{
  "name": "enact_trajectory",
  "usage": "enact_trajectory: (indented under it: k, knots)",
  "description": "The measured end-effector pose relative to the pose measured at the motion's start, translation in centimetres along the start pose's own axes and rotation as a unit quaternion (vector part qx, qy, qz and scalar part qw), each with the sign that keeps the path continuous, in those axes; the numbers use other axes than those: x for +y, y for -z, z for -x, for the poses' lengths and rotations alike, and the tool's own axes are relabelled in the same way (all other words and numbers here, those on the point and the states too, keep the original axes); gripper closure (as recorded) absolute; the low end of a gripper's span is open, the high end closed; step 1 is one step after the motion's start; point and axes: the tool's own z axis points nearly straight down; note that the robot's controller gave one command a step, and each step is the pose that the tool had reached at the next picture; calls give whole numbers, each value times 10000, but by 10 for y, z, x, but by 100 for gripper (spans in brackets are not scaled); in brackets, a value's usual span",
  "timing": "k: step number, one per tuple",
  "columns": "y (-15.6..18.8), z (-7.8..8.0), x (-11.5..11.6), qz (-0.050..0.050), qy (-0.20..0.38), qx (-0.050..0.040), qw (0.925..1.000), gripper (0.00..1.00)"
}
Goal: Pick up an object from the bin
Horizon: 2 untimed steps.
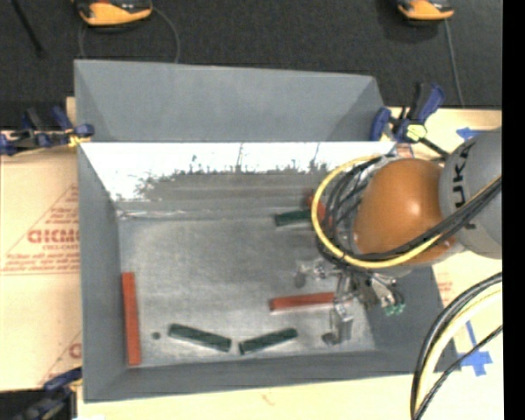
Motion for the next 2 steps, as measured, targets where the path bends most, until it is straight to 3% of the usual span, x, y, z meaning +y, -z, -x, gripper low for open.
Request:
enact_trajectory:
  k: [1, 2]
  knots:
    - [-41, 43, 29, -16, 707, -40, 9975, 0]
    - [-40, 43, 28, -21, 697, -45, 9976, 100]
